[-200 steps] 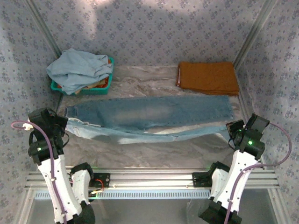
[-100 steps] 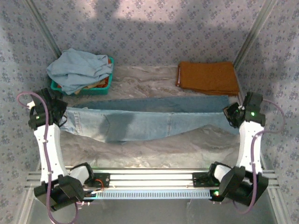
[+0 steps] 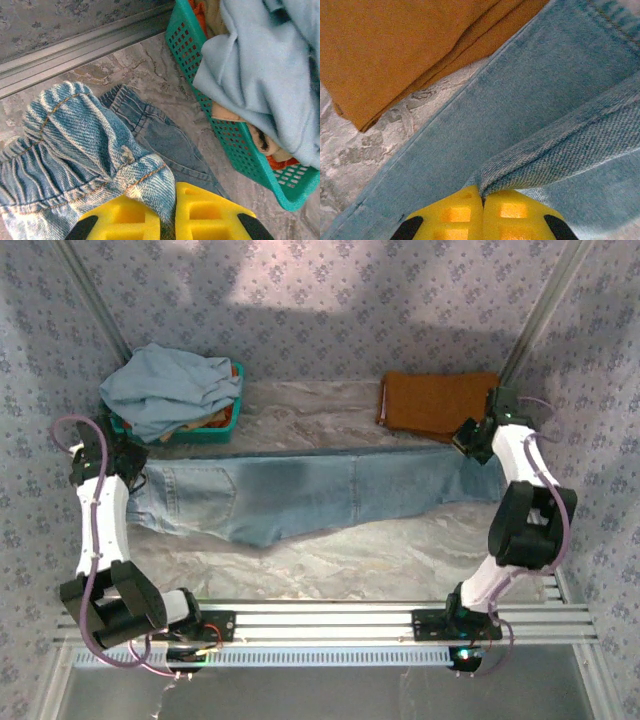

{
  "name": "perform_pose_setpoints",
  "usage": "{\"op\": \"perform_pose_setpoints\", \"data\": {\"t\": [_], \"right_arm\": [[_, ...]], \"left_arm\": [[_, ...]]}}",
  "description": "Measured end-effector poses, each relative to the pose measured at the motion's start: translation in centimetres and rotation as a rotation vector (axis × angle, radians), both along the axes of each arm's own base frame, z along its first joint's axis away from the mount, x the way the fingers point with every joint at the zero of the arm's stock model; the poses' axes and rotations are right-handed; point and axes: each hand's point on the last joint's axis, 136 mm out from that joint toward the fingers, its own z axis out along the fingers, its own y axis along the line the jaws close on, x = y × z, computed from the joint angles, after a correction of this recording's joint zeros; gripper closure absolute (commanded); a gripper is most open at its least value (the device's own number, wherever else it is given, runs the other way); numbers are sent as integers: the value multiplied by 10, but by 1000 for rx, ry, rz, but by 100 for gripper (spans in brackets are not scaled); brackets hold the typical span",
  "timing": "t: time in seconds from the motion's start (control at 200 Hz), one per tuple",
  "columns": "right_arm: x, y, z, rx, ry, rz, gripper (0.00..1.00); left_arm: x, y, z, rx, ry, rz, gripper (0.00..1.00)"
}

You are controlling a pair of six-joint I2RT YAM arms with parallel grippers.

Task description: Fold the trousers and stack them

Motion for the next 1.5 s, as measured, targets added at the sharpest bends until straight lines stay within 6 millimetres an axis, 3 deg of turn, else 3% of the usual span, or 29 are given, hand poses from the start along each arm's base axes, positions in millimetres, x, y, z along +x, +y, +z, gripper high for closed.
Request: {"op": "perform_pose_setpoints", "data": {"t": [0.26, 0.47, 0.52, 0.62, 0.655, 0.7, 0.745, 0.8, 0.884, 0.959, 1.089, 1.179, 1.254, 1.319, 1.394, 1.499], "right_arm": [[52, 8, -36, -11, 58, 87, 100], [74, 15, -59, -4, 100, 131, 98], [77, 17, -67, -5, 112, 140, 95], [75, 20, -78, -12, 138, 149, 86], [75, 21, -79, -15, 141, 150, 80], [75, 21, -80, -23, 142, 151, 74], [75, 19, -80, -32, 142, 149, 66], [76, 16, -80, -45, 142, 146, 60], [75, 14, -77, -63, 135, 150, 52], [66, 15, -68, -75, 123, 152, 49], [33, 37, -32, -93, 66, 180, 47], [4, 68, -5, -98, -2, 233, 49], [-19, 102, 5, -93, -53, 301, 49], [-45, 137, -3, -79, -49, 380, 49], [-76, 171, -28, -51, 7, 468, 47], [-111, 193, -63, -2, 95, 498, 45]], "left_arm": [[20, 6, -36, -23, 82, -8, 100], [47, 11, -57, -10, 149, -47, 100], [52, 12, -63, -1, 169, -52, 90], [52, 15, -75, 13, 207, -45, 85], [52, 16, -78, 19, 216, -44, 75], [52, 17, -81, 30, 227, -46, 53], [53, 20, -83, 44, 237, -41, 45], [55, 25, -81, 63, 238, -29, 29], [57, 30, -74, 89, 229, -14, 17], [54, 25, -66, 103, 227, -20, 11], [44, -12, -37, 135, 176, -96, 11], [22, -64, -16, 156, 108, -211, 20], [-2, -113, -16, 162, 73, -338, 27], [-25, -150, -31, 147, 78, -445, 31], [-54, -186, -63, 134, 138, -566, 32], [-85, -222, -101, 143, 239, -696, 32]]}}
